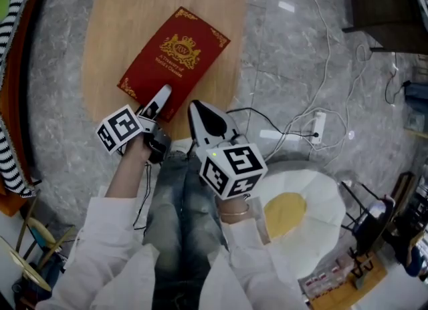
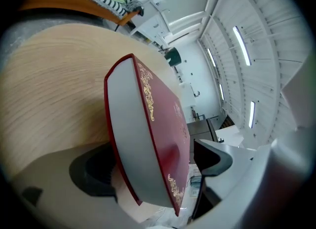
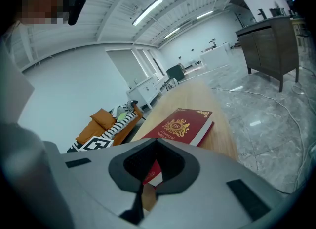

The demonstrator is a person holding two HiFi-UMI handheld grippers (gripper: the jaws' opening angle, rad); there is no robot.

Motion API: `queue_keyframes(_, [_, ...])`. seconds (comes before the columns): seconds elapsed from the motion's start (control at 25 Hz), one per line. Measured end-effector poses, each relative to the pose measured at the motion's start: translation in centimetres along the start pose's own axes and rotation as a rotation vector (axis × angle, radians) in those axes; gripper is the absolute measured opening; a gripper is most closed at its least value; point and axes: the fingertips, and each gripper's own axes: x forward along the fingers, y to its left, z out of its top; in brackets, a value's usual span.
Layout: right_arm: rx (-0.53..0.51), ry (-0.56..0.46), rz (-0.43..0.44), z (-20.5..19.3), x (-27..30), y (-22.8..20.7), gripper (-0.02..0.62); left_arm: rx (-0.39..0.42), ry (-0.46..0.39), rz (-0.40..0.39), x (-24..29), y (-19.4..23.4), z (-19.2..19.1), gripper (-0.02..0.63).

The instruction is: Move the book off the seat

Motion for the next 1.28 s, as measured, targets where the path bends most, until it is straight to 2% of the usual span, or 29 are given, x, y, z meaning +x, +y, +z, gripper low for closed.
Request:
queue_keyframes(0.32, [-0.01,-0.004,0.007,1.4,-0.8,1.1,0.012,-0.015,0.026,0.039,-1.4,0.1,-0.4,0.515])
queue_keyframes(0.68, [-0.056,-0.028,0.01,4.6,-2.6,2.7,0.011,-0.025,-0.014,-0.031,-4.9,-3.5,0.6,0.514])
queue_keyframes(0.96, [-0.115,-0.081,0.002,9.4,-5.1,4.6,0.012,0.109,-0.041,-0.179,-8.3,-11.1,1.8,0.509])
queue_keyframes(1.0, [-0.123,-0.089,0.005,10.3,-5.5,5.1,0.012,0.131,-0.044,-0.192,-9.0,-12.3,2.2,0.508])
queue_keyframes(1.08, [-0.134,-0.107,0.011,12.1,-6.6,6.1,0.012,0.204,-0.058,-0.165,-10.8,-14.3,3.3,0.494])
queue_keyframes(1.16, [-0.144,-0.122,0.019,13.7,-8.0,7.3,0.011,0.255,-0.081,-0.139,-12.8,-16.5,4.3,0.46])
queue_keyframes(1.24, [-0.16,-0.134,0.022,15.2,-9.2,8.3,0.011,0.284,-0.106,-0.158,-14.5,-19.6,4.9,0.412])
queue_keyframes(1.28, [-0.17,-0.138,0.022,16.0,-9.8,8.7,0.011,0.303,-0.118,-0.18,-15.2,-21.4,5.2,0.362])
